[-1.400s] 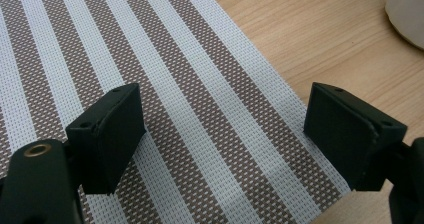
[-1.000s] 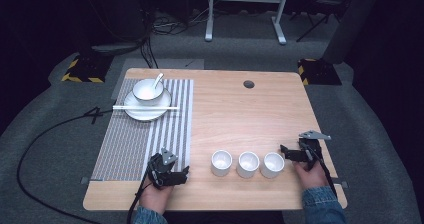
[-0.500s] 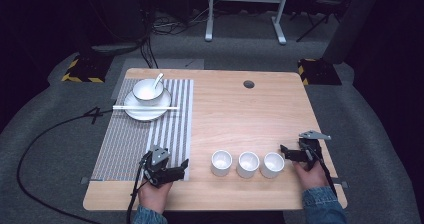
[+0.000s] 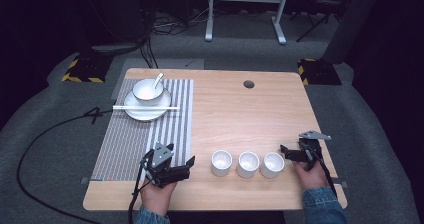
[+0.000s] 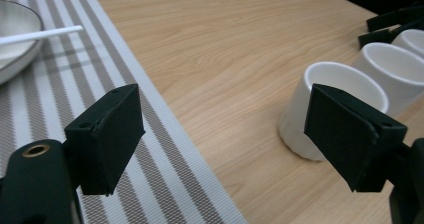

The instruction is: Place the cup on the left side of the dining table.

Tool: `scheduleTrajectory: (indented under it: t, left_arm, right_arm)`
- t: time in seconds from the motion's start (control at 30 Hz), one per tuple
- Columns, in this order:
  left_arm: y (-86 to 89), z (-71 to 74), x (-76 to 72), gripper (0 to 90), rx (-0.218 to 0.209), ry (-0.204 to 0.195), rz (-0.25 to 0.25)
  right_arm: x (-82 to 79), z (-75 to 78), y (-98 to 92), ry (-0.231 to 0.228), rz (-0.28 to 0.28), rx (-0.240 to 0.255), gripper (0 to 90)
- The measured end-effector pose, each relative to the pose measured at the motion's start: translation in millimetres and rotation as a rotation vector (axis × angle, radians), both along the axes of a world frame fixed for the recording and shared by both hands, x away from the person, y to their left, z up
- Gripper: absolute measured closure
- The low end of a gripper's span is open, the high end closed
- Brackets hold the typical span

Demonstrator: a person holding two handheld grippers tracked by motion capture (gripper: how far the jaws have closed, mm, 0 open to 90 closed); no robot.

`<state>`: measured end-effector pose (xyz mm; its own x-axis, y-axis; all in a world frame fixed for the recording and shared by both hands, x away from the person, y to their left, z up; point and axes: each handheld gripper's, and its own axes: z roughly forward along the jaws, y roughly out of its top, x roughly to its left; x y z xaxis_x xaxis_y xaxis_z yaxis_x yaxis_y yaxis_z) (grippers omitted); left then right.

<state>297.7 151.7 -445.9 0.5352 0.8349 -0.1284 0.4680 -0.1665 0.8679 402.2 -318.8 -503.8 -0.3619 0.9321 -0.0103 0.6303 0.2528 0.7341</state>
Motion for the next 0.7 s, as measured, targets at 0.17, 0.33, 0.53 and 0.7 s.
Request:
scheduleTrajectory:
  t: [0.17,0.33,0.53,0.7]
  left_arm:
    - [-7.6,4.0,2.1,16.3,-0.015,0.001,-0.031]
    - [-24.7,10.1,3.5,16.2,-0.01,-0.009,-0.059]
    - [-46.3,11.7,9.9,16.2,-0.005,-0.004,-0.085]
    - [-62.4,13.2,13.9,16.2,0.011,-0.013,-0.116]
  right_arm:
    - [0.0,0.0,0.0,0.0,0.0,0.0,13.3]
    - [0.0,0.0,0.0,0.0,0.0,0.0,13.3]
    - [0.0,0.0,0.0,0.0,0.0,0.0,13.3]
    - [-0.1,0.0,0.0,0.0,0.0,0.0,13.3]
